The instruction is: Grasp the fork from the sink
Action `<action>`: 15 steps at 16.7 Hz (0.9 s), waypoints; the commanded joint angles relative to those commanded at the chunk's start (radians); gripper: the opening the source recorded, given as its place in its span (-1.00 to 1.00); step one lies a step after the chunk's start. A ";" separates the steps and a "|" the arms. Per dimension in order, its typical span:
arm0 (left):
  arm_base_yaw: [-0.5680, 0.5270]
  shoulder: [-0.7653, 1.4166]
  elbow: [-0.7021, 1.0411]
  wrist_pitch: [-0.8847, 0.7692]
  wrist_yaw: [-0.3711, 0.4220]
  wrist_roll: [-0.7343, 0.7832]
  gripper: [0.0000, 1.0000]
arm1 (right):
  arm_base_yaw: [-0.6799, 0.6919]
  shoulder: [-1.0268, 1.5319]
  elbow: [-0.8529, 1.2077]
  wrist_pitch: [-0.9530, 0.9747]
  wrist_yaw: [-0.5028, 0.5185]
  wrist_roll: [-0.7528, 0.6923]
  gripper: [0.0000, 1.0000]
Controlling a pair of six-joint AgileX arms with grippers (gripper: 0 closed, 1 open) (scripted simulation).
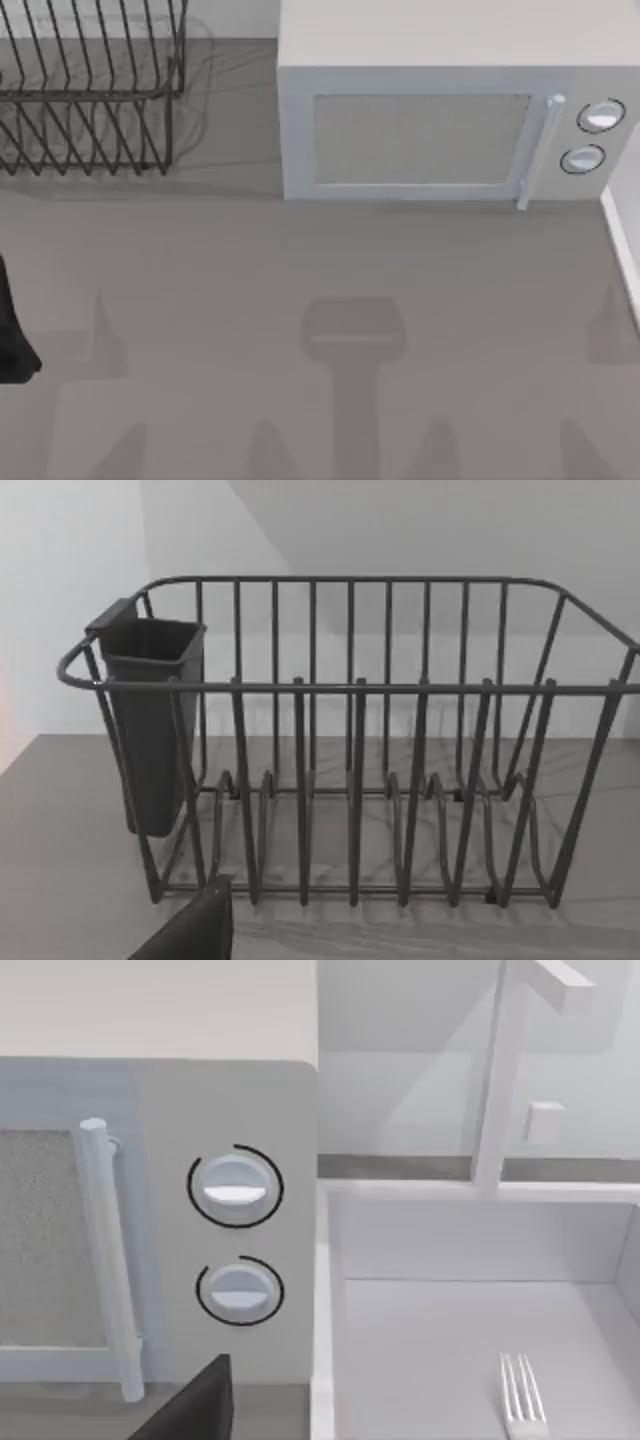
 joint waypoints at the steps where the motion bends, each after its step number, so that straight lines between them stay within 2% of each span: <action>1: 0.000 0.000 0.000 0.000 0.000 0.000 1.00 | -0.007 0.065 0.058 -0.034 0.000 -0.006 1.00; 6: 0.000 0.000 0.000 0.000 0.000 0.000 1.00 | -0.052 0.480 0.427 -0.253 0.001 -0.047 1.00; 15: 0.000 0.000 0.000 0.000 0.000 0.000 1.00 | -0.152 1.400 1.243 -0.739 0.004 -0.139 1.00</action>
